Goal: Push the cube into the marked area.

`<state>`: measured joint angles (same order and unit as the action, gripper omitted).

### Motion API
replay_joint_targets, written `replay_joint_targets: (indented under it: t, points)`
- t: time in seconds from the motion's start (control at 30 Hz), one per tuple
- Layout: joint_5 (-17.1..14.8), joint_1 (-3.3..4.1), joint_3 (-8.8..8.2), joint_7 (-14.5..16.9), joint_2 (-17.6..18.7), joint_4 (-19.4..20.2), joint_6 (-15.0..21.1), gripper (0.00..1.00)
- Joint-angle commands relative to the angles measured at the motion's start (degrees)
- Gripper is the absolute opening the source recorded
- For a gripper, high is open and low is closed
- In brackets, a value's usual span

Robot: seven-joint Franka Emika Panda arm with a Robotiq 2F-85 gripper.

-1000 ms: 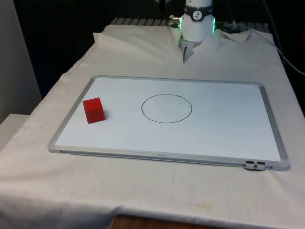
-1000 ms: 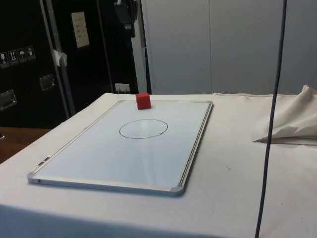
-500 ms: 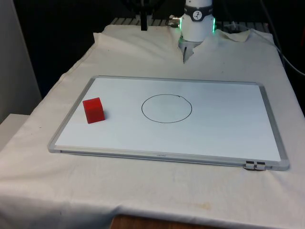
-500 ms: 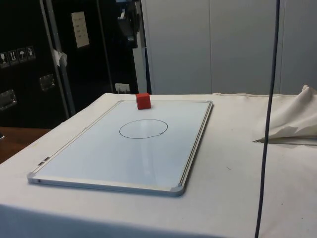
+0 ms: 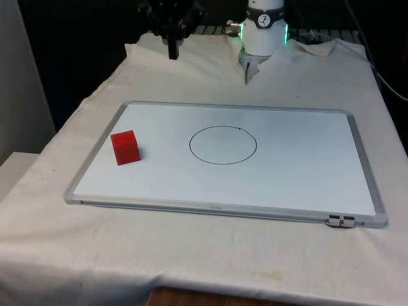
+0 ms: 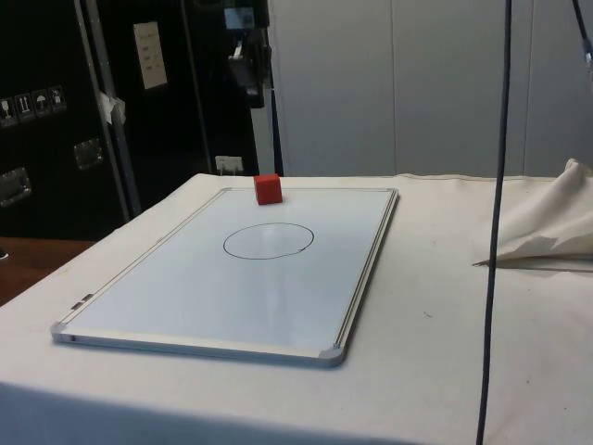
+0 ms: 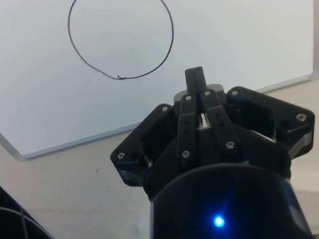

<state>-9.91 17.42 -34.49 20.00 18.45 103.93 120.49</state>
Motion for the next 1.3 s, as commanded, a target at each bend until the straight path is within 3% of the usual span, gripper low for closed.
replay_joint_targets:
  t: [0.0, 0.07, 0.33, 0.37, 0.4, 0.6, 0.63, 0.67, 0.9, 0.93, 0.97, 1.2, 1.23, 1.27]
  points:
    - [-0.4, -0.29, -0.06, 0.2, 0.4, 0.1, 1.1, 0.0]
    - [0.0, -0.11, -0.23, 0.0, 0.3, 0.0, 0.6, 0.0]
    - [-2.2, -1.26, -0.92, 1.4, 3.5, -0.8, 4.6, 0.0]
    - [-1.8, -0.74, -1.43, 1.1, 3.3, -0.5, 4.8, 0.0]
    - [-3.1, -1.55, -1.15, 2.2, 4.5, -1.3, 5.3, 0.0]
    - [-6.6, -2.23, -2.23, 4.8, 8.9, -4.1, 6.5, 0.0]
    - [-6.2, -1.43, -2.86, 4.4, 8.6, -3.7, 6.6, 0.0]
    - [-7.3, -2.29, -2.46, 5.3, 9.8, -4.7, 6.5, 0.0]
    - [-12.7, -3.09, -4.81, 8.9, 16.6, -9.7, 6.5, 0.0]
    - [-12.7, -2.46, -5.44, 8.8, 16.6, -9.5, 6.6, 0.0]
    - [-13.2, -3.21, -5.04, 9.3, 17.2, -10.2, 6.5, 0.0]
    - [-16.7, -3.9, -6.88, 11.6, 21.5, -12.8, 6.6, 0.0]
    - [-16.8, -3.27, -7.51, 11.6, 21.5, -12.5, 6.7, 0.0]
    - [-17.4, -3.38, -7.79, 11.9, 22.1, -12.8, 6.7, 0.0]
